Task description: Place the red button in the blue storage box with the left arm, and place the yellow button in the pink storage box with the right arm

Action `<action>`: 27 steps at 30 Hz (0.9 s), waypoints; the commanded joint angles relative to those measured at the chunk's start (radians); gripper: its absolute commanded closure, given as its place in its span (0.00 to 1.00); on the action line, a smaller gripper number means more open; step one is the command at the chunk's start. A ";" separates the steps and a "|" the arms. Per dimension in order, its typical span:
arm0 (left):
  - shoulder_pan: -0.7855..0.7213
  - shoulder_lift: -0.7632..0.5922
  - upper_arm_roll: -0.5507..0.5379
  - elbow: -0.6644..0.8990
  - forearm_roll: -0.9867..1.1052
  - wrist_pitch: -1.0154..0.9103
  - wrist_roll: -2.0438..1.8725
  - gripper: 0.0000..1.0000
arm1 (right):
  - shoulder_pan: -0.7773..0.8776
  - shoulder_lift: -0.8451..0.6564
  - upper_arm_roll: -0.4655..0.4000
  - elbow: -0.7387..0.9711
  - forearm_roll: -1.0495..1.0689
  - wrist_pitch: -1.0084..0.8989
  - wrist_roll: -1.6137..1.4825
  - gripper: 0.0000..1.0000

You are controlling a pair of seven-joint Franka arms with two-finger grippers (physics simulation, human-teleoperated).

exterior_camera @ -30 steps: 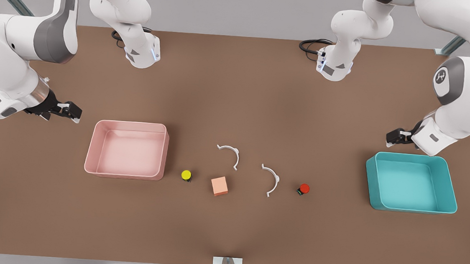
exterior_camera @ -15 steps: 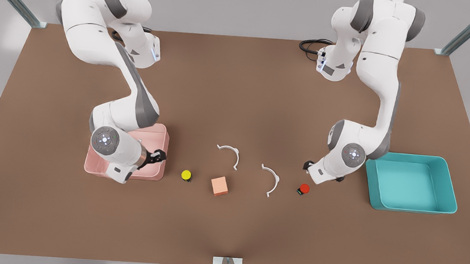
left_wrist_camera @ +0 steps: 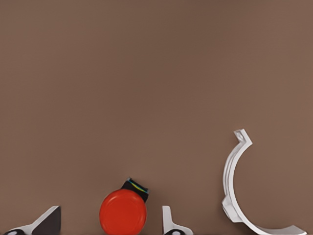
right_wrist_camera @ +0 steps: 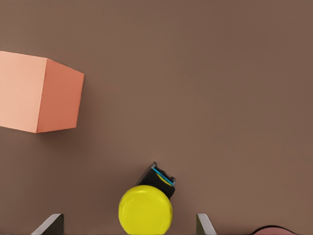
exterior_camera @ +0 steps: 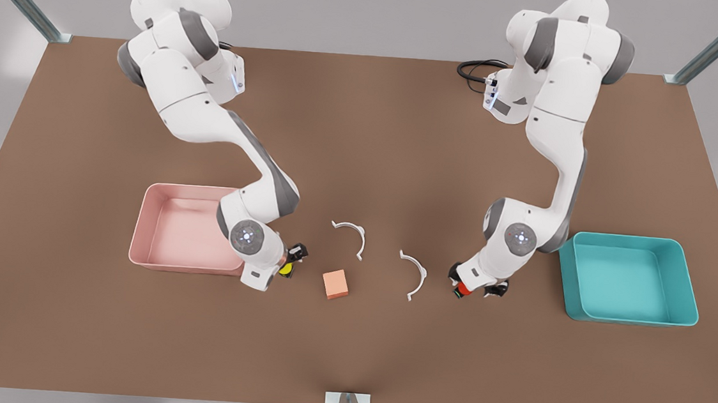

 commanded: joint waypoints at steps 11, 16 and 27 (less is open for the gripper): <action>-0.013 0.040 0.000 -0.004 -0.003 0.028 -0.003 0.05 | -0.004 0.092 -0.002 0.001 -0.032 0.140 0.026 0.00; -0.013 0.040 0.000 0.000 -0.003 0.028 -0.003 0.24 | -0.004 0.100 -0.004 0.001 -0.065 0.157 0.024 0.47; -0.011 0.037 0.000 0.007 -0.003 0.028 -0.003 0.45 | -0.002 0.083 0.003 0.000 -0.067 0.109 0.015 0.51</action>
